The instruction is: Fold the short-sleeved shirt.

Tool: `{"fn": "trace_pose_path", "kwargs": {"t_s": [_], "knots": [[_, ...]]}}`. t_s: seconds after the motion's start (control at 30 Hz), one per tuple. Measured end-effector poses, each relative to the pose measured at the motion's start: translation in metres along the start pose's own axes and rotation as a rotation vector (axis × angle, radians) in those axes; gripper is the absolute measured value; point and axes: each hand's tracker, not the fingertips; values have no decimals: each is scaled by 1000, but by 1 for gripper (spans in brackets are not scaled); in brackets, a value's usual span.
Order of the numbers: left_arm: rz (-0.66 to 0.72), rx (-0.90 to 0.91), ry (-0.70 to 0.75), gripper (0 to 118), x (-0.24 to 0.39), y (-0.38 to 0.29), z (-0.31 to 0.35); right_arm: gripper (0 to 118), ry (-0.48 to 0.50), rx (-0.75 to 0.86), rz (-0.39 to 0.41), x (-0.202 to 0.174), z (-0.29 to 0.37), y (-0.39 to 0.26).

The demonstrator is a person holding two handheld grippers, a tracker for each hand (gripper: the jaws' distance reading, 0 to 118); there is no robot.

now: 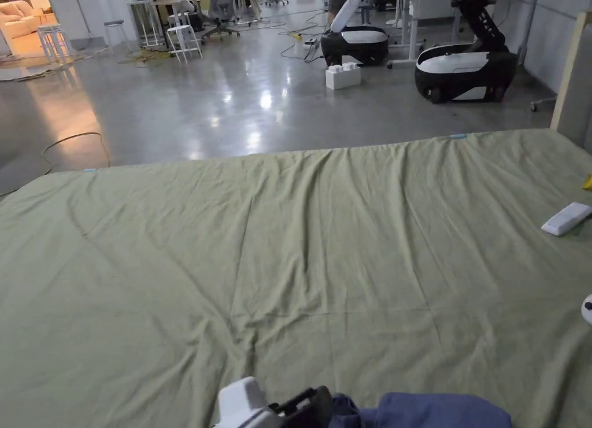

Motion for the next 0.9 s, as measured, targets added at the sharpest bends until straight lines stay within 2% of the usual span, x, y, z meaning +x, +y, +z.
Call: {"fn": "trace_pose_path", "kwargs": {"t_s": [0.03,0.07,0.13,0.17,0.27,0.33,0.37,0.4,0.43,0.5,0.57,0.6,0.63,0.67,0.7,0.73,0.77,0.9], "knots": [[74,7,-15,76,-11,3,4,0,7,-1,0,0,-2,0],[111,12,-85,66,-21,4,4,0,13,-4,4,-2,-4,1],[91,-23,-135,5,-25,0,-9,0,18,-7,10,-5,-6,2],[62,-34,-107,2,-20,-7,-16,0,19,-9,11,-7,-6,1],[67,-202,-237,2,-4,-38,-54,0,17,-13,17,-10,-3,1],[7,-306,-187,2,10,-62,-80,0,12,-20,21,-10,-1,1],[-68,-331,-126,2,12,-72,-90,0,5,-24,28,-10,1,0],[-58,-280,-132,1,10,-75,-92,0,-2,-25,36,-10,2,0],[16,-236,-166,1,5,-67,-87,0,-4,-26,41,-10,3,1],[86,-277,-159,1,3,-53,-80,0,0,-32,43,-6,3,-2],[14,-152,-192,1,-4,-39,-47,0,4,-40,39,-5,-1,-2],[-1,-104,-207,8,-10,-31,-32,0,8,-44,37,-6,-2,-2],[18,-59,-230,21,-24,-19,-13,0,9,-44,36,-9,-4,-2],[57,-36,-235,40,-38,-9,4,0,17,-42,30,-10,-6,-2],[88,-22,-238,68,-52,0,15,0,37,-45,18,-10,-9,-2],[134,-10,-237,83,-68,8,26,0,52,-52,8,-11,-12,-2],[181,2,-231,92,-87,15,35,0,48,-53,10,-14,-15,-2],[360,-15,-191,93,-145,17,34,0,63,-59,37,-21,-15,-2]]}}
